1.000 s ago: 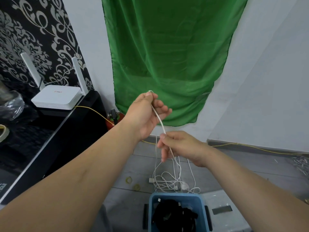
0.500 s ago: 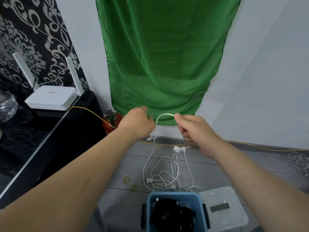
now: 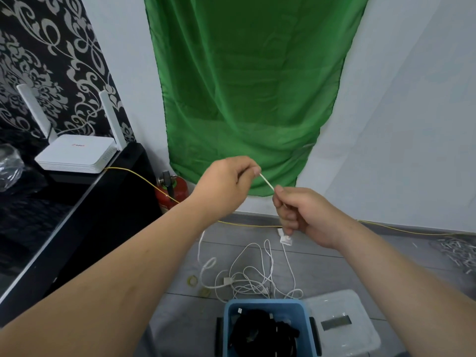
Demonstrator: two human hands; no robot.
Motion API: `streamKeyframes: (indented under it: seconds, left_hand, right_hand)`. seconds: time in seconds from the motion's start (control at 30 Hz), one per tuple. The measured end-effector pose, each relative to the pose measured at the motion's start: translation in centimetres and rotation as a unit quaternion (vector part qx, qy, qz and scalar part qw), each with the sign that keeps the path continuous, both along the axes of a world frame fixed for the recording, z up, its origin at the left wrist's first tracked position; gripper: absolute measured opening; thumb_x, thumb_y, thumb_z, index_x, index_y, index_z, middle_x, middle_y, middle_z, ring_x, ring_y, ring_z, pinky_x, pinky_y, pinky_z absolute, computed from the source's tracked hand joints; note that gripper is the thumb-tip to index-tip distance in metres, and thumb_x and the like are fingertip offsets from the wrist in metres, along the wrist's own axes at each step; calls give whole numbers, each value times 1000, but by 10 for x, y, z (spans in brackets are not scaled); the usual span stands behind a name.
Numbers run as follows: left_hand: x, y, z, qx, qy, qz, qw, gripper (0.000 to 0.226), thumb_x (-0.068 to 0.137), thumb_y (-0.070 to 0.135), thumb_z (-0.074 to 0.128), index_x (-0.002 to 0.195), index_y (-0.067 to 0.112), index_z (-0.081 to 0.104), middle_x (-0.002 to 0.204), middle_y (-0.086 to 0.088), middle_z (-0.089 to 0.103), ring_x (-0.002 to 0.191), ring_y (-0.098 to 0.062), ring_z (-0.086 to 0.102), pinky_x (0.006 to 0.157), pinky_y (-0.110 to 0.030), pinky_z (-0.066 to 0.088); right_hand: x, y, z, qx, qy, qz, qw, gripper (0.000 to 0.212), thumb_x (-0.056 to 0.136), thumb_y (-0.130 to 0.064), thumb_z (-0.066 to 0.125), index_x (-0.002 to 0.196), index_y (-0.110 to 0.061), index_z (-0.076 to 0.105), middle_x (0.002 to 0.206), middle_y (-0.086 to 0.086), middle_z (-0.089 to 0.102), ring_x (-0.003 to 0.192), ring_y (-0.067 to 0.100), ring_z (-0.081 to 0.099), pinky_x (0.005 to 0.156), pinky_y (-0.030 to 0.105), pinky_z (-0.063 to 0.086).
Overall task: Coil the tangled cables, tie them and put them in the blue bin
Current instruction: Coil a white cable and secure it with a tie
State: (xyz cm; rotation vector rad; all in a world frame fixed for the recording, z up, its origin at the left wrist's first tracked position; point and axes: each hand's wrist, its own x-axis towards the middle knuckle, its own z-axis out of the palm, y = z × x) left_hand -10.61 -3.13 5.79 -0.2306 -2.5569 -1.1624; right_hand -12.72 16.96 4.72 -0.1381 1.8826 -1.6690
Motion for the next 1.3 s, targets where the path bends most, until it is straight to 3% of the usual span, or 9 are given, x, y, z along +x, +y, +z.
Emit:
streamKeyframes:
  seconds: [0.17,0.3,0.43,0.53,0.67,0.8,0.93,1.17,1.3]
  left_hand:
    - [-9,-17,1,91,36,157,983,21,104,31,54,88,22,65,52,10,44,49,-10,38,50,-28,32]
    - [-8,-30,-20,-6,-54,185,981,23,103,35,54,88,23,66,62,5,57,62,-24,58,57,-31,44]
    - [8,-7,-46,-115,-225,29,967,35,106,43,46,84,18,59,72,-3,60,77,-30,61,63,-30,40]
    - [26,23,-51,-109,-316,-116,935,36,108,44,38,104,14,58,88,-8,64,79,-25,60,72,-29,46]
    - [46,44,-62,-110,-427,-231,867,22,105,31,46,123,21,54,89,-5,71,72,-16,66,62,-23,49]
    - [35,40,-50,-178,-312,-212,909,21,103,32,53,101,14,65,82,-3,70,72,-18,62,71,-30,52]
    - [22,23,-29,-70,-221,-176,957,25,102,37,58,85,20,66,72,5,66,66,-12,59,66,-30,52]
    - [41,47,-29,-176,-226,-284,915,19,104,38,53,101,22,63,88,4,64,82,-15,58,76,-32,50]
    - [37,47,-26,-219,-194,-250,923,21,104,39,51,99,21,63,80,6,61,76,-19,55,69,-32,46]
  right_hand:
    - [2,-1,-1,-25,-59,30,997,34,107,-26,45,77,-14,54,55,1,28,47,17,24,51,29,31]
    - [7,-6,15,-130,-100,34,986,30,104,-21,44,77,-12,53,56,2,25,46,15,22,47,27,23]
    - [9,-15,27,-246,-86,-63,963,22,105,-10,42,90,-5,58,61,5,44,51,19,42,53,34,42]
    - [0,-19,23,-302,-94,-169,934,23,107,-9,43,98,-5,63,74,8,67,66,22,66,78,40,58]
    - [-12,-17,17,-357,-113,-243,895,19,109,-12,44,113,-9,62,105,11,78,99,26,76,102,44,52]
    - [-19,-7,9,-241,-80,-252,934,20,109,-14,47,119,-8,62,101,8,79,92,22,76,94,40,57]
    - [-24,6,-3,-75,48,-238,967,16,105,-14,56,110,-8,70,99,10,80,93,24,77,94,42,59]
    - [-30,2,-6,-201,-53,-315,926,11,106,-8,51,112,-11,59,109,14,74,101,23,74,93,36,58]
    - [-23,-2,-5,-99,23,-297,949,11,103,-11,59,102,-12,70,96,12,79,88,21,77,85,32,60]
